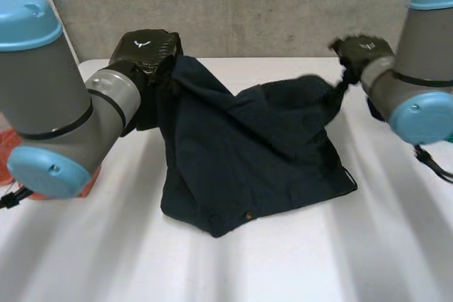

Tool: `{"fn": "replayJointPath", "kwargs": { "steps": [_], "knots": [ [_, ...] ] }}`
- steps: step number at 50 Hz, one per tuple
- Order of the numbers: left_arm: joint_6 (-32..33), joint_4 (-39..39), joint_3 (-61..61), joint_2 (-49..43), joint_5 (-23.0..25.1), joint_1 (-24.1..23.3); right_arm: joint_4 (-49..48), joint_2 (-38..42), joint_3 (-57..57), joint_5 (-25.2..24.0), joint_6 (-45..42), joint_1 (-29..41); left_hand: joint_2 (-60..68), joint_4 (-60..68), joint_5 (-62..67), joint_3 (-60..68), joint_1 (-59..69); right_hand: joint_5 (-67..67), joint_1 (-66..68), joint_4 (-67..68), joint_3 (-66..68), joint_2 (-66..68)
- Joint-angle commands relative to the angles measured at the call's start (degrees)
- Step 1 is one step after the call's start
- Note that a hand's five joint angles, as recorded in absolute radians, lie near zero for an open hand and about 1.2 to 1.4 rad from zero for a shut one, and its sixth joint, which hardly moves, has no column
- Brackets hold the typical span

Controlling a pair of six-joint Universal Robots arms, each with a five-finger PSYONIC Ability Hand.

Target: Fold the laundry.

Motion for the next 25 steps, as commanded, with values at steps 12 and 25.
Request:
{"fn": "replayJointPath", "kwargs": {
  "steps": [12,25],
  "knots": [
    [-0.5,-3.0,5.3,-1.4,1.0,-0.4,-5.4,-4.4,29.7,-2.7,14.0,-3.1,11.4,11.3,14.4,11.8,12.0,-2.5,-2.5,-2.1,-1.9,-1.8],
    [-1.0,-3.2,6.2,0.6,1.0,-0.8,-15.0,1.1,30.8,3.0,13.0,3.3,11.4,11.3,14.4,11.8,12.0,-1.4,-1.4,-1.0,-0.8,-0.7]
  ]
}}
